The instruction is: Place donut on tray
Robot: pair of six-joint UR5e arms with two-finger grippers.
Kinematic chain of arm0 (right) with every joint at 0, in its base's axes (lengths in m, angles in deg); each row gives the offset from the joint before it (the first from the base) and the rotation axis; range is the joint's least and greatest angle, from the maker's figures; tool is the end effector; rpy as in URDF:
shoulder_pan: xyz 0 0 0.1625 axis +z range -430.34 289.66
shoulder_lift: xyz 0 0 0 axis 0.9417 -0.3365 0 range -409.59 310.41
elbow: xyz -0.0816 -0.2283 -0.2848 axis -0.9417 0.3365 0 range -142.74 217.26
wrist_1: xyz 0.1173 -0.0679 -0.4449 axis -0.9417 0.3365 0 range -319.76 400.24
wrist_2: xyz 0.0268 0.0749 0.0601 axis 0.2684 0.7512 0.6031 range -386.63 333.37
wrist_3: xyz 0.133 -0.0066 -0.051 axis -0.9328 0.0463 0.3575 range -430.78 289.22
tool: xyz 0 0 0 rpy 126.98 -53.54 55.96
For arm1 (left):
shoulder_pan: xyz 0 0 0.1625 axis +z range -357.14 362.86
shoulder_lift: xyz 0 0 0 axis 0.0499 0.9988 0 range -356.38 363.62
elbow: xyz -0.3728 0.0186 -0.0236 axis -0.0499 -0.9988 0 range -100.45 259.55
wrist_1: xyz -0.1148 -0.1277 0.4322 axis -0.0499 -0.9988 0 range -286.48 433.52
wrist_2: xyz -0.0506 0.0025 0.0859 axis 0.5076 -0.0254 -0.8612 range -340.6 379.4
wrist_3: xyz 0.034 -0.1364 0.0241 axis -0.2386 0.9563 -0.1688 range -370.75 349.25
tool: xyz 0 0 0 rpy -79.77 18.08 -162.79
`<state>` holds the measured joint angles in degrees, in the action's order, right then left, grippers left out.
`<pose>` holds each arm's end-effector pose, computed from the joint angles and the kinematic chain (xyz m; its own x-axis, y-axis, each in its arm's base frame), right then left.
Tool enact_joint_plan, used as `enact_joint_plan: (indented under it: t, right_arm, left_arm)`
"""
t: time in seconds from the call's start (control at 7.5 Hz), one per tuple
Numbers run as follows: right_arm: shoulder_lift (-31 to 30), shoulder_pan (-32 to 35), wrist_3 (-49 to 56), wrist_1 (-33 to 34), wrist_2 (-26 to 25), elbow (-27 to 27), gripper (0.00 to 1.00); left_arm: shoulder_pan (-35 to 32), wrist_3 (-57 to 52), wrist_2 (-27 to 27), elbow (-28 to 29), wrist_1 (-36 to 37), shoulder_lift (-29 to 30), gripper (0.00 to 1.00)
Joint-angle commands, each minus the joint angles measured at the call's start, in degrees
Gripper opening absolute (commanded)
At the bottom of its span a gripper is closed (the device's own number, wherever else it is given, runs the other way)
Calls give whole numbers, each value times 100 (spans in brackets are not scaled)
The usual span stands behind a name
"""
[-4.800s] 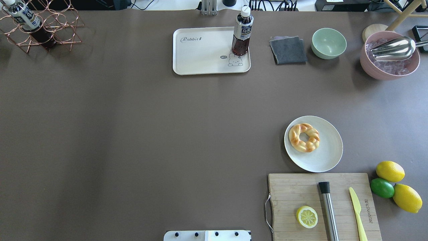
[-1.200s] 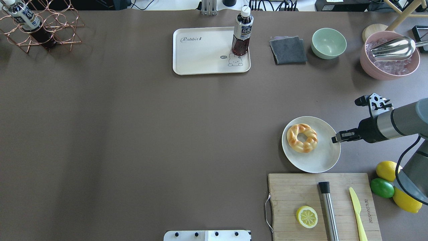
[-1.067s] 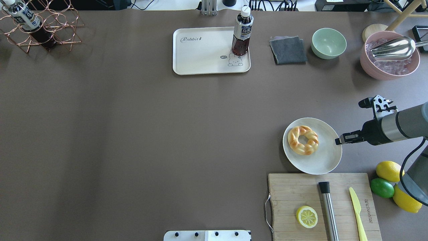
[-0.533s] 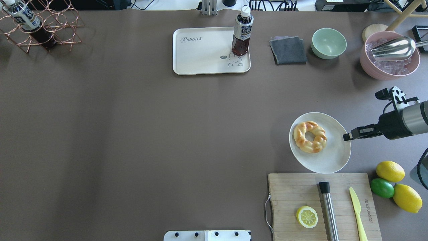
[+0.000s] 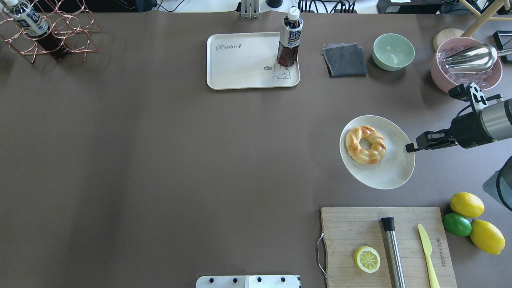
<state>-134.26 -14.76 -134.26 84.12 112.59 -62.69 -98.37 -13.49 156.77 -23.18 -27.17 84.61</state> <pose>-0.3149 -0.5044 0.3745 0.3150 -0.0563 0.9474 -0.0251 0.9974 0.0676 -0.1265 -0.4915 0.5716 0.7081 0.0932 -0.6999 0.1549 0.9466 0.2827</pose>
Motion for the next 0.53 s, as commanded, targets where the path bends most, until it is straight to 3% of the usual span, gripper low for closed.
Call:
enact_joint_plan:
  t: [0.0,0.13,0.4]
  right_arm:
    - [1009,-456,-84,1775,-908,-471,0]
    - [1527,-790,-520,2452,-1366,-577,0]
    - [2512,-1056,-751,3570,-1580,-604,0]
  left_arm:
    - [461,957,9,8,-13,416,98]
    - [699,1421,17,-9,-21,592,98]
    - [1095,2597,550,-9,-39,1057,98]
